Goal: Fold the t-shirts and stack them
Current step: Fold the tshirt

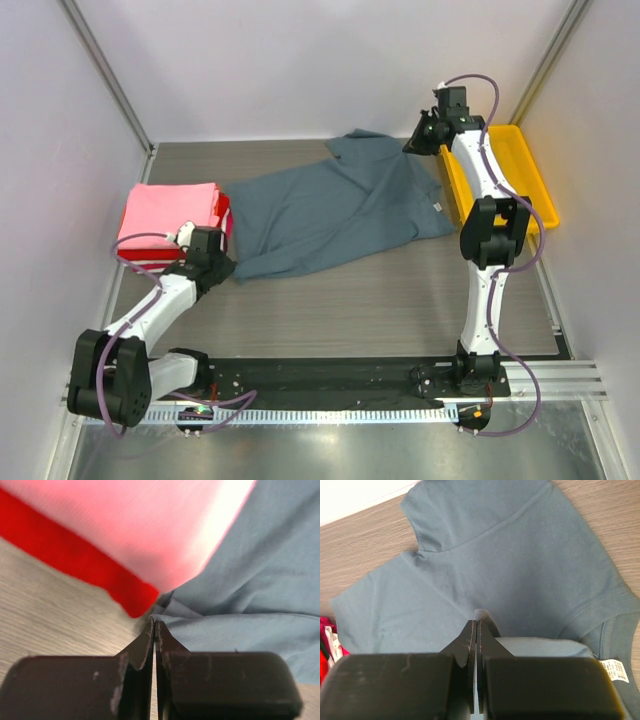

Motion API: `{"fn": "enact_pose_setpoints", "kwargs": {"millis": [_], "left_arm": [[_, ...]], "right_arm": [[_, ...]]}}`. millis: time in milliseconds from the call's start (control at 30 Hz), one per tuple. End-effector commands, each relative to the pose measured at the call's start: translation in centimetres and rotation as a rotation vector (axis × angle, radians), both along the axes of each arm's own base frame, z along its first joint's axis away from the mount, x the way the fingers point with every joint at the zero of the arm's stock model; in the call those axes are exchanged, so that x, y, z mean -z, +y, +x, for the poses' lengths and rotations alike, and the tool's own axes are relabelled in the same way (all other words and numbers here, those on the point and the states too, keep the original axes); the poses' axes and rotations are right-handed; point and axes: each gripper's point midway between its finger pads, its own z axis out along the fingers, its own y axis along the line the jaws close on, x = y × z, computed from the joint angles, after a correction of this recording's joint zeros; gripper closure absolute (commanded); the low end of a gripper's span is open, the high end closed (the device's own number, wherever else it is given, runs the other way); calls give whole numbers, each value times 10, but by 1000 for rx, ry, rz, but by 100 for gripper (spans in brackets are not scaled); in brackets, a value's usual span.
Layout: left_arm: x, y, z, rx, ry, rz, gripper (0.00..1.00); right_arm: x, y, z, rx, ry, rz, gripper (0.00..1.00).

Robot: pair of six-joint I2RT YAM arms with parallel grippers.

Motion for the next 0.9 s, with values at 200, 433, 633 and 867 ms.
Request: {"fn": "enact_pose_setpoints", "kwargs": {"millis": [200, 433, 633, 867], "left_arm": [[-35, -2, 35, 15, -94, 10, 100], [-23, -5, 47, 17, -65, 11, 100], [-26, -6, 53, 53, -70, 22, 83], [-76, -6, 35, 116, -200, 31, 48]], "right_arm": [[-53, -19, 13, 32, -134, -6, 99], [-38, -12, 22, 12, -118, 25, 98], [-23, -11, 23, 38, -92, 22, 36], [-71, -29, -34, 159, -232, 15, 36]]}}
